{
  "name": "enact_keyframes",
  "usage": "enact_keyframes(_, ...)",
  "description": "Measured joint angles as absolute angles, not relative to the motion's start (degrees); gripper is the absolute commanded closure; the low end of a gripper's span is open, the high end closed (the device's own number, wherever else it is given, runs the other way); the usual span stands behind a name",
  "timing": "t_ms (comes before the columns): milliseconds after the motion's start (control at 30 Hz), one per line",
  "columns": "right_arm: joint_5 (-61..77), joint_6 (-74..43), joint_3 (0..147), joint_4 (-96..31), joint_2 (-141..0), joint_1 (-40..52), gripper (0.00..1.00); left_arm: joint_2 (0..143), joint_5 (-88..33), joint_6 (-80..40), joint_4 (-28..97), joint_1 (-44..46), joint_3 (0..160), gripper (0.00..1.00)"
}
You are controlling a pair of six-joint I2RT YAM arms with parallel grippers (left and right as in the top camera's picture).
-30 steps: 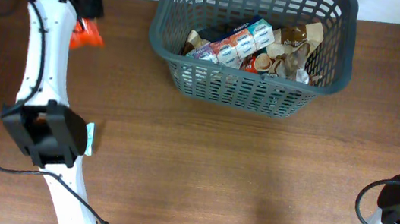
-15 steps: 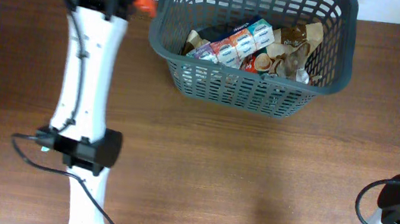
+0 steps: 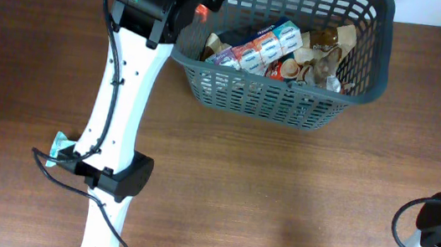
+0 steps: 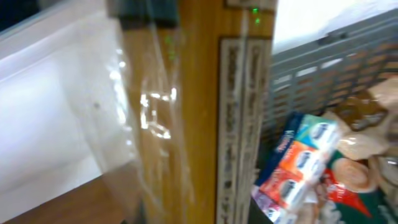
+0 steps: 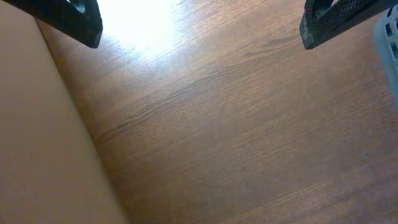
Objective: Pack container
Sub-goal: 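Lift the spaghetti bag and swing it right over the basket, then lower the spaghetti bag into the basket and open the left gripper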
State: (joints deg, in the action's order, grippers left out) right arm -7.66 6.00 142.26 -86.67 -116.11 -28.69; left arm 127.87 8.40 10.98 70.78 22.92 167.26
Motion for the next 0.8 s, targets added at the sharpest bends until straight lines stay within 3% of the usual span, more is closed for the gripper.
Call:
enact_keyframes(333, -7.7, 6.0, 142.3, -86.7, -116.1, -28.7, 0.01, 127.9, 0.5, 11.0, 70.8, 25.1, 167.0, 0.98)
enact_keyframes(800, -7.6, 6.0, 142.3, -86.7, -116.1, -28.7, 0.01, 132.1, 0.2, 10.9, 68.8, 25.2, 157.2, 0.98)
